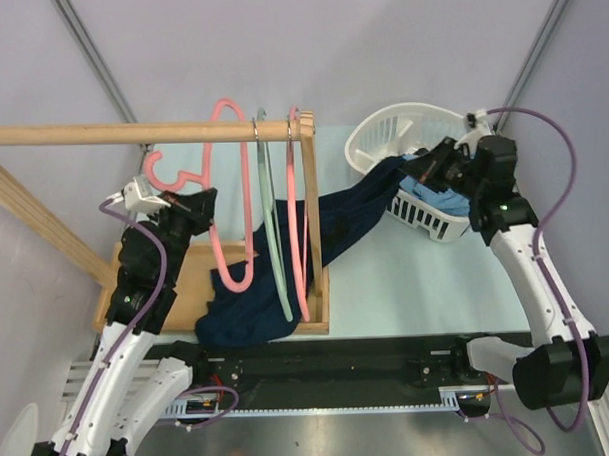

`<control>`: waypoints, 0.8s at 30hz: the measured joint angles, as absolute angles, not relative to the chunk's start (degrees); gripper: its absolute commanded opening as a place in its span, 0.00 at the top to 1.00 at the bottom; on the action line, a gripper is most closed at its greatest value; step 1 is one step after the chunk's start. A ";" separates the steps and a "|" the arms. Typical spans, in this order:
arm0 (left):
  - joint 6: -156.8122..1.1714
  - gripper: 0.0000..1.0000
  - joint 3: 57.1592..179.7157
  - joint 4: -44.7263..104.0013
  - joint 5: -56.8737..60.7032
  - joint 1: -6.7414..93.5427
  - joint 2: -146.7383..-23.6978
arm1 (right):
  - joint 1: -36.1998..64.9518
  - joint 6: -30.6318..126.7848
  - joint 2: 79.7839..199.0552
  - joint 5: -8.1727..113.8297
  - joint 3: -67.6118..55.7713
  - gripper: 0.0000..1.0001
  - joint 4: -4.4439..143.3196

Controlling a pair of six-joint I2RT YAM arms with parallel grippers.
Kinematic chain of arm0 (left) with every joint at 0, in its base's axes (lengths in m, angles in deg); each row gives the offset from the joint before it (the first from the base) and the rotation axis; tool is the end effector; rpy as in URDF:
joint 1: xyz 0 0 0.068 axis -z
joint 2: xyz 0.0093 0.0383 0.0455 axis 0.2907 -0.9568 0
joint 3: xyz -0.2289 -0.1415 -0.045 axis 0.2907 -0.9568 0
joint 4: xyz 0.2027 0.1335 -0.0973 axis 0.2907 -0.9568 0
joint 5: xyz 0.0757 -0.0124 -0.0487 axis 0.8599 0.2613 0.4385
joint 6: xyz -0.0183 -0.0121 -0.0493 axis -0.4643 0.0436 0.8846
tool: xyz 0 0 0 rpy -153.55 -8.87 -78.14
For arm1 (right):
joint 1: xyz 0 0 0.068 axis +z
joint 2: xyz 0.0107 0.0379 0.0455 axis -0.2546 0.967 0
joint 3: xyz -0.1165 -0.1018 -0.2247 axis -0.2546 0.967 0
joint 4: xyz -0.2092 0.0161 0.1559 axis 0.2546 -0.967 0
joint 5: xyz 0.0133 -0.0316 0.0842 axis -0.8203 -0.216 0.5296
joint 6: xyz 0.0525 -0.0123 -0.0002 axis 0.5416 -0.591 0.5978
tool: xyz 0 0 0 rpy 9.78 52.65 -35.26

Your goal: Remove the shorts from the hanger

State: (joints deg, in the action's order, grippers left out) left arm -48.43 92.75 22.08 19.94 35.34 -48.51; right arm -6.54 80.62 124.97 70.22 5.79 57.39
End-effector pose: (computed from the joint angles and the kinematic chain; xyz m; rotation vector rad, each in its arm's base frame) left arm 0.1514 -0.0440 0.3757 -0.4425 1.5082 -0.6919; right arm 0.2604 0.0528 0.3761 0.2004 1.9170 0.9705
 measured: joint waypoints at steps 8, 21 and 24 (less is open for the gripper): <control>-53.96 1.00 93.34 6.02 14.82 35.34 -42.30 | -12.36 76.05 116.05 68.21 -3.43 1.00 45.80; -55.99 1.00 94.08 -1.37 9.90 35.34 -38.32 | -12.42 72.29 108.71 64.04 -26.25 1.00 33.76; -55.93 0.99 94.08 -1.70 9.44 35.29 -37.65 | -12.51 72.29 106.37 63.65 -25.70 1.00 33.87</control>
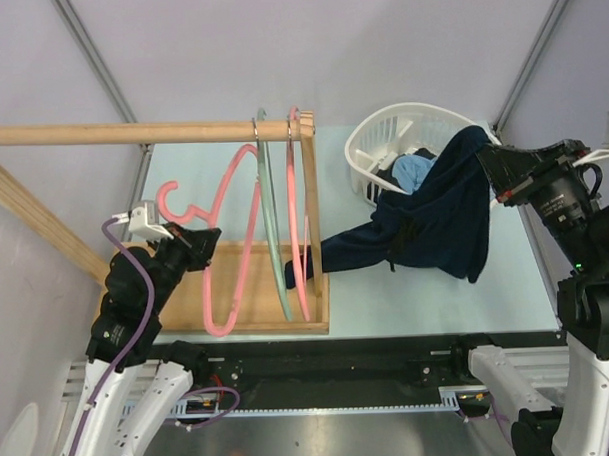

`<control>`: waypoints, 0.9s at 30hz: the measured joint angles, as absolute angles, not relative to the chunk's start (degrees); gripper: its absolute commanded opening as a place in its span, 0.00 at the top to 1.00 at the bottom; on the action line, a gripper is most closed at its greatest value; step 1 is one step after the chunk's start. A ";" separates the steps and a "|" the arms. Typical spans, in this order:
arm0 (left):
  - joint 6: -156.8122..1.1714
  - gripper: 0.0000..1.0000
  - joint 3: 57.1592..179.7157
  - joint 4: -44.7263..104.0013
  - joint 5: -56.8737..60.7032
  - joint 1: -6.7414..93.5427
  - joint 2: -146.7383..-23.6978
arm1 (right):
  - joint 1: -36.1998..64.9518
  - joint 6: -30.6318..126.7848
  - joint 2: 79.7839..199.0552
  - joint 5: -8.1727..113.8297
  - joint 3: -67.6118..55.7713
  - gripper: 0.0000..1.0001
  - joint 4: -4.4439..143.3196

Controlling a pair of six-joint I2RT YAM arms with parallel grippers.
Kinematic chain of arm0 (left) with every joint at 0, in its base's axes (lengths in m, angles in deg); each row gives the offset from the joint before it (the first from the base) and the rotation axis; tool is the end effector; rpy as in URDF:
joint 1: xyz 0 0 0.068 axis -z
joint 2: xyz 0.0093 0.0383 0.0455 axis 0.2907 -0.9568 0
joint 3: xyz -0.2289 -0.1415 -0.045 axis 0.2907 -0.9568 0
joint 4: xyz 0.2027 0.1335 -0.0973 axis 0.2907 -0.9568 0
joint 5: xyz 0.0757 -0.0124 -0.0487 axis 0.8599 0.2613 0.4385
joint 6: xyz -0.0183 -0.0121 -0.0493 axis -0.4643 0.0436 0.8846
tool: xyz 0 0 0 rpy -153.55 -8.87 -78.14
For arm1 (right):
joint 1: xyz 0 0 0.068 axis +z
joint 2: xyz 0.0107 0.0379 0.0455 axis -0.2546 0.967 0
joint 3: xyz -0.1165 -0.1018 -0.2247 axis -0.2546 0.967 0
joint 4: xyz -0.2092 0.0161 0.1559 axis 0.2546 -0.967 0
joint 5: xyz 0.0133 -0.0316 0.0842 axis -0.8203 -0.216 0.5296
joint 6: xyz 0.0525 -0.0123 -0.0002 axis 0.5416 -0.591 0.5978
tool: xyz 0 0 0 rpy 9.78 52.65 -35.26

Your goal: Remove the shorts from the hanger

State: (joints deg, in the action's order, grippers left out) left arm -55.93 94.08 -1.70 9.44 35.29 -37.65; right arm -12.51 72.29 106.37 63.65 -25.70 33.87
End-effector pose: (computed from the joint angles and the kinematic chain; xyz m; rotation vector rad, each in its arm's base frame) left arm 0.0990 -0.0333 0.3593 -0.2241 1.7665 -0.6722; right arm 0.0703 0.0140 0.5516 0.0793 1.4191 0.7033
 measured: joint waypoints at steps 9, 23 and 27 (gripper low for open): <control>-55.31 1.00 94.08 -2.46 7.50 35.29 -37.49 | -10.74 77.31 109.30 68.41 -13.59 1.00 38.37; -54.75 1.00 94.08 -3.69 6.21 35.27 -36.93 | 17.32 71.30 124.05 49.66 -8.41 0.95 35.29; -54.68 1.00 93.95 -3.78 5.73 35.27 -36.60 | 20.38 69.97 127.16 43.95 -4.81 0.93 31.38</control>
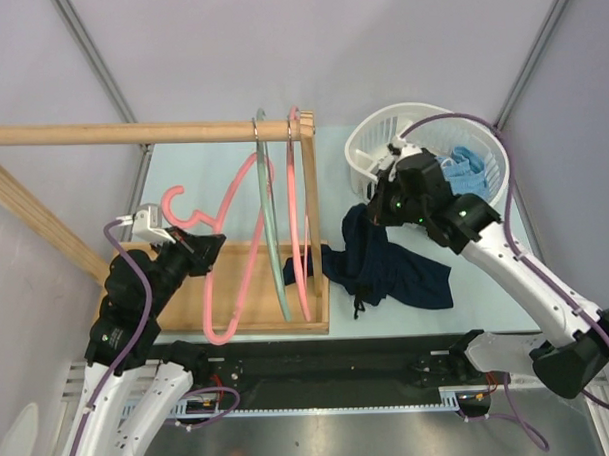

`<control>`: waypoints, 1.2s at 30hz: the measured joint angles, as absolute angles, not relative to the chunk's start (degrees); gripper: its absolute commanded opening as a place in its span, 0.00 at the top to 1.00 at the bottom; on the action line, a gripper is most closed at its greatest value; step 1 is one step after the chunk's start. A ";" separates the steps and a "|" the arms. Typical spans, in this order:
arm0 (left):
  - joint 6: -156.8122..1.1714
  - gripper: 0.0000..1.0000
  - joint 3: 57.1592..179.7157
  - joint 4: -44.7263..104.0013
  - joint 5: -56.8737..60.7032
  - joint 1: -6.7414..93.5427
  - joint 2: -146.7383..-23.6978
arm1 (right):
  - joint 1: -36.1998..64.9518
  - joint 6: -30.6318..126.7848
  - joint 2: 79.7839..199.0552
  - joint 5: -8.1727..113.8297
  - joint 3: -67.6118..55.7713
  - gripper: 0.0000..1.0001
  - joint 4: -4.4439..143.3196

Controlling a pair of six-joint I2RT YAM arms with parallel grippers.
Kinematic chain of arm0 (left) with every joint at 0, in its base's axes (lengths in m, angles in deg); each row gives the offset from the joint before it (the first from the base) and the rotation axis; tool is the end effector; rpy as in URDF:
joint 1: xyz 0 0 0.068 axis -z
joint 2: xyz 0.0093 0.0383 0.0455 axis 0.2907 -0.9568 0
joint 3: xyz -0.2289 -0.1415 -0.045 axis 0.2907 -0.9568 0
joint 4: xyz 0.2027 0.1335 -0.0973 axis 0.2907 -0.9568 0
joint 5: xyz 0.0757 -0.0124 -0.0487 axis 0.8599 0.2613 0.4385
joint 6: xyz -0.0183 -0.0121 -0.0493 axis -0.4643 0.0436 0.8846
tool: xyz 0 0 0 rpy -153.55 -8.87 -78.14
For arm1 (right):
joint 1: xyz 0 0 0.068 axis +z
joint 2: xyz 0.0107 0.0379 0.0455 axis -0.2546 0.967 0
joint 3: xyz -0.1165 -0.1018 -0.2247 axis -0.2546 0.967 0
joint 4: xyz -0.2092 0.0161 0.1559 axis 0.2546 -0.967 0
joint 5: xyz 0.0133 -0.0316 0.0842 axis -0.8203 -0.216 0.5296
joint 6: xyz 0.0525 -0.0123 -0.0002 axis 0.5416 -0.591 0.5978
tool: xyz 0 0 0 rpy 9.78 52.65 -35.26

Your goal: Remove the shorts from the hanger

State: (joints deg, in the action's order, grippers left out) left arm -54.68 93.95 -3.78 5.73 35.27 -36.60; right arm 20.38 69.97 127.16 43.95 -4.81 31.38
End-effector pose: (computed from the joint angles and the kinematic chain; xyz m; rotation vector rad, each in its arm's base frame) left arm 0.0936 -0.0339 0.3561 -0.1996 1.8007 -0.7369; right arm 0.2084 0.1457 0.3841 -0.1109 2.2091 0.6154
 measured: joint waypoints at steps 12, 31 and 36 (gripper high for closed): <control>-53.85 1.00 93.16 -3.82 3.89 35.25 -36.55 | 24.89 70.63 125.34 36.87 10.51 0.00 27.05; -53.87 1.00 93.10 -3.82 2.21 35.25 -36.71 | 17.54 71.87 132.55 42.97 26.19 0.00 43.40; -53.87 1.00 93.10 -3.82 1.97 35.25 -37.03 | 22.55 72.22 140.12 41.15 26.78 0.13 49.17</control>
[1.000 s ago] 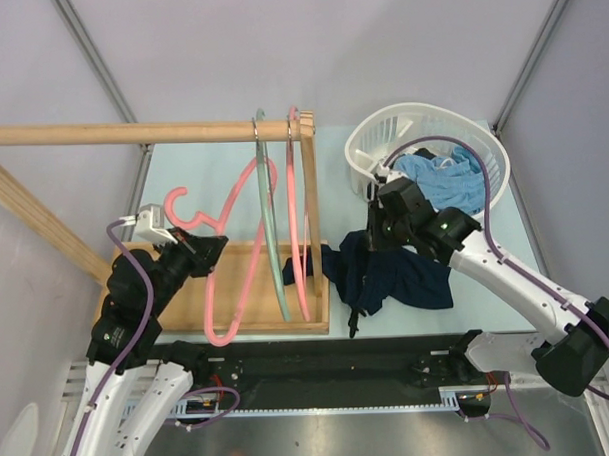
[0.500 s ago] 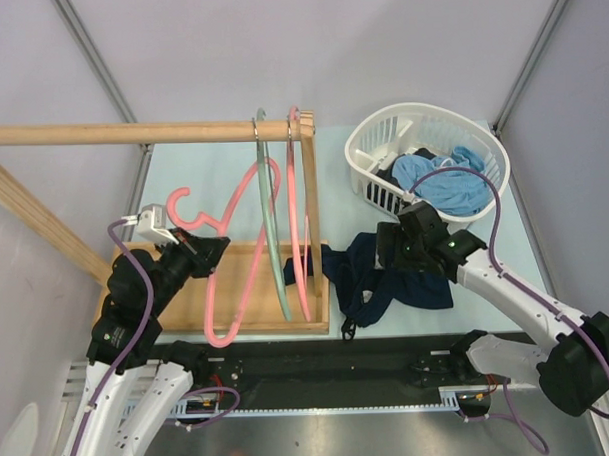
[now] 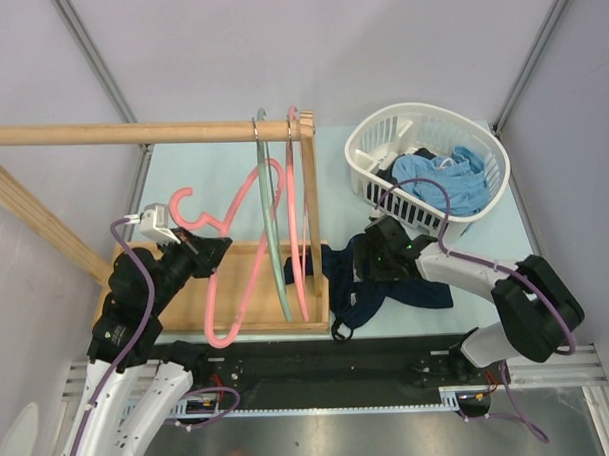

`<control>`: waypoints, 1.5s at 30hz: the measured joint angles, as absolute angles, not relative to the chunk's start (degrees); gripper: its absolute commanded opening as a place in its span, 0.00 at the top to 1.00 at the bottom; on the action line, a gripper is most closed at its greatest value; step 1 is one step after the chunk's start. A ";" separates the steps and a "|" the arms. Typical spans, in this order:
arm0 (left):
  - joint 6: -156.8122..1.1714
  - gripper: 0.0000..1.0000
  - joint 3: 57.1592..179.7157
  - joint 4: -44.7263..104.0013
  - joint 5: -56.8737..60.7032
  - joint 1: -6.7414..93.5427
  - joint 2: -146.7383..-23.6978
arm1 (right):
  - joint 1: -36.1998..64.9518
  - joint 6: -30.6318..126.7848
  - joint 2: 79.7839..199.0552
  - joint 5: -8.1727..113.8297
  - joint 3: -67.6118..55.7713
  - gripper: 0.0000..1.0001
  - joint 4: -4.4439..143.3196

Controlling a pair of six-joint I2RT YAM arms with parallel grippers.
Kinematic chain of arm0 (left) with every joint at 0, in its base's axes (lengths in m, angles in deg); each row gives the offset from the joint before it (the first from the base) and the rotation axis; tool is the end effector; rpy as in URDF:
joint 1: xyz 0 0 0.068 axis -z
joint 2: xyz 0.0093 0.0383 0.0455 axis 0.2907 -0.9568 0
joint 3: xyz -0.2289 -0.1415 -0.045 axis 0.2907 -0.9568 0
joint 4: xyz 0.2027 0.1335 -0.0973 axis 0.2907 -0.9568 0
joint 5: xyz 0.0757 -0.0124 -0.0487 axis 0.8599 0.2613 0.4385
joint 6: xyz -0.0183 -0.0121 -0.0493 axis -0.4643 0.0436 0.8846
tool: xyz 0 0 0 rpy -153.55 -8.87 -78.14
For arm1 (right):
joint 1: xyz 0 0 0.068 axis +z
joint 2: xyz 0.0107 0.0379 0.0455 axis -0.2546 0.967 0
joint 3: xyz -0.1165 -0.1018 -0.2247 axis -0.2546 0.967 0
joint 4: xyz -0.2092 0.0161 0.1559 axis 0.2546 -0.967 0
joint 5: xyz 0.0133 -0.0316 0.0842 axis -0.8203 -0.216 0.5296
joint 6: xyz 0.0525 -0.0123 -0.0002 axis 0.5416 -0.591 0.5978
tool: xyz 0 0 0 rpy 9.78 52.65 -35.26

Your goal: Remove the shorts from the hanger

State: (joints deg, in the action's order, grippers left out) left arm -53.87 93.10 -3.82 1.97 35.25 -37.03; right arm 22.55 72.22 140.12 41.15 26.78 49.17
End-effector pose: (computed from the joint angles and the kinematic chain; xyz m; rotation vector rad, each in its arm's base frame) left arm 0.0960 -0.0371 0.3508 -0.1690 1.8378 -0.7969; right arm 0.2130 0.1591 0.1733 -0.1212 2.6440 0.3248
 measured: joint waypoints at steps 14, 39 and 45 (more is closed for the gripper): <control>-53.94 0.99 93.10 -4.98 1.99 35.25 -37.28 | 27.51 72.27 137.25 37.05 27.26 0.99 51.75; -53.83 1.00 93.10 -6.88 0.94 35.25 -36.12 | 15.25 59.76 106.48 27.04 -3.39 1.00 48.71; -53.83 1.00 93.12 -7.99 1.01 35.25 -35.13 | 14.72 52.92 112.80 21.99 -13.81 1.00 52.25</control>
